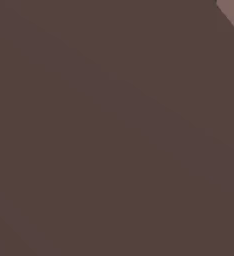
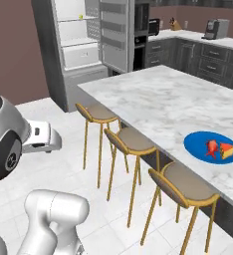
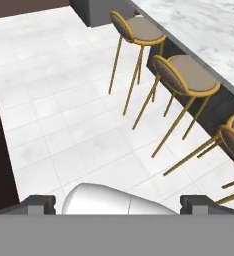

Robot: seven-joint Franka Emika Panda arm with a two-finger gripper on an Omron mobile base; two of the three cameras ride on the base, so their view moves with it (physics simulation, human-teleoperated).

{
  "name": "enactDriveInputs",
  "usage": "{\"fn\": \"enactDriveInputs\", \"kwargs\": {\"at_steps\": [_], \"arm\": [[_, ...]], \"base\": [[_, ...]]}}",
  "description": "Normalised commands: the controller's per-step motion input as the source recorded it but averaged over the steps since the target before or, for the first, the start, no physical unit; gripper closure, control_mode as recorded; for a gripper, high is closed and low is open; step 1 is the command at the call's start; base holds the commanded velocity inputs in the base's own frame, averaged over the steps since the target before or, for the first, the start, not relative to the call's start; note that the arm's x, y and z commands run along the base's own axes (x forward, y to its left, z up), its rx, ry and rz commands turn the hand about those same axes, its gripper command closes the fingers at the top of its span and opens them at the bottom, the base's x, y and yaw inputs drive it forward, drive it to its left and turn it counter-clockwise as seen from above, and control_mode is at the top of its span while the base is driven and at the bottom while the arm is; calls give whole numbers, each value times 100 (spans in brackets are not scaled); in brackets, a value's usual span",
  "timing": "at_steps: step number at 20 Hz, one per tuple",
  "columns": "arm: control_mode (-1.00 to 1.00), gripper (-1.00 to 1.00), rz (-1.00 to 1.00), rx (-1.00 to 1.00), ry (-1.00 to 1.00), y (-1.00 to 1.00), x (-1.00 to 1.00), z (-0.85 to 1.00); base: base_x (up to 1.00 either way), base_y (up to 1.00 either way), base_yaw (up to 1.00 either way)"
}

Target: Take the cheese, fish, and corn from the fridge and place them on the plate on the dining counter to create an appetizer plate.

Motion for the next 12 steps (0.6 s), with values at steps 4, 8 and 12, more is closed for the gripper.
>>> {"fn": "enactDriveInputs", "kwargs": {"at_steps": [4,8,12], "arm": [[100,-100,0,0,0,0,0,0],[100,-100,0,0,0,0,0,0],[100,-100,0,0,0,0,0,0]], "base": [[94,100,21],[100,85,8],[100,98,1]]}}
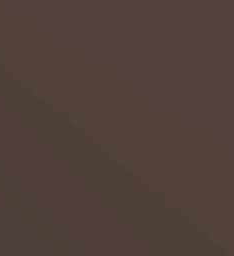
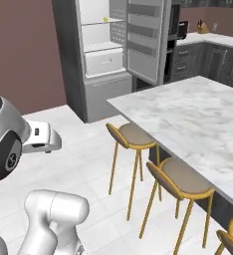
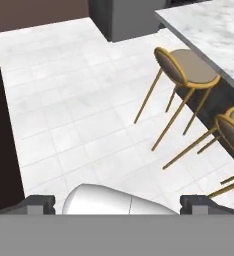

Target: Take the cheese, fish, and corn from the fridge and place them on the plate on the dining counter to create an appetizer plate.

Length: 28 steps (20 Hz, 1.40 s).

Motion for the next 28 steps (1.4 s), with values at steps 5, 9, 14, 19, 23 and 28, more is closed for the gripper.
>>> {"fn": "enactDriveInputs", "kwargs": {"at_steps": [5,9,14,19,23,28], "arm": [[100,-100,0,0,0,0,0,0],[100,-100,0,0,0,0,0,0],[100,-100,0,0,0,0,0,0],[100,-100,0,0,0,0,0,0],[100,-100,0,0,0,0,0,0],[100,-100,0,0,0,0,0,0]], "base": [[100,100,0],[100,88,-1],[100,53,0],[100,24,-3],[100,0,-10],[100,-5,-11]]}}
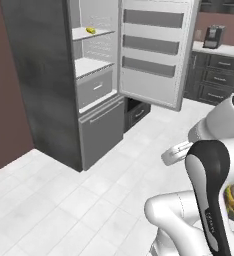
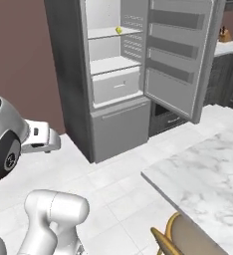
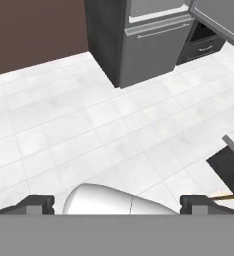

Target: Take the cheese, fish, and corn from the fridge and place them on the plate on the dining counter to create an appetizer plate.

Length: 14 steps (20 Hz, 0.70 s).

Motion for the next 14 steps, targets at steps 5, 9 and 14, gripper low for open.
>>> {"fn": "enactDriveInputs", "kwargs": {"at_steps": [5,9,14], "arm": [[100,-100,0,0,0,0,0,0],[100,-100,0,0,0,0,0,0],[100,-100,0,0,0,0,0,0]], "base": [[100,-1,-9],[100,0,-8],[100,-9,-8]]}}
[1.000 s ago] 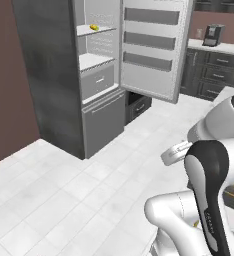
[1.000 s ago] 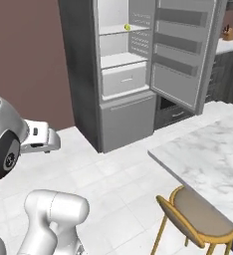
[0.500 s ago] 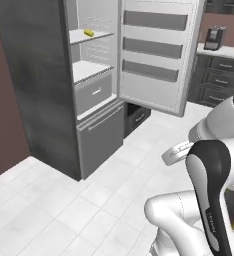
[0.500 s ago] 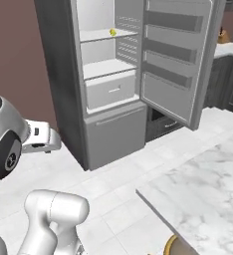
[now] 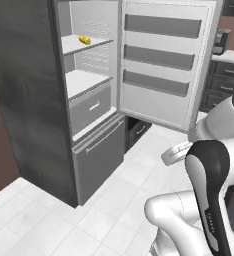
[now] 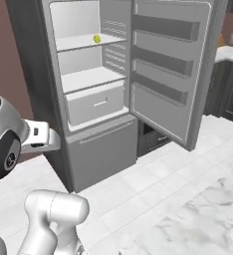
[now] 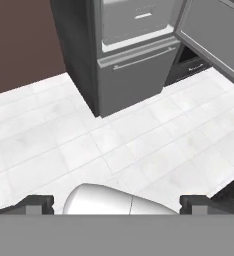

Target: Take the cheese, fish, and corn from the fridge and place them on the plate on the dining counter to create an appetizer plate.

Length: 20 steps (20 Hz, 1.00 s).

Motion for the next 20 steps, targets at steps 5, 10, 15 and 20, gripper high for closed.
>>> {"fn": "enactDriveInputs", "kwargs": {"at_steps": [5,10,15,20], "arm": [[100,-100,0,0,0,0,0,0],[100,-100,0,0,0,0,0,0],[100,-100,0,0,0,0,0,0],[100,-100,0,0,0,0,0,0]], "base": [[100,-20,-8],[100,-4,-3],[100,1,9],[100,-5,27]]}}
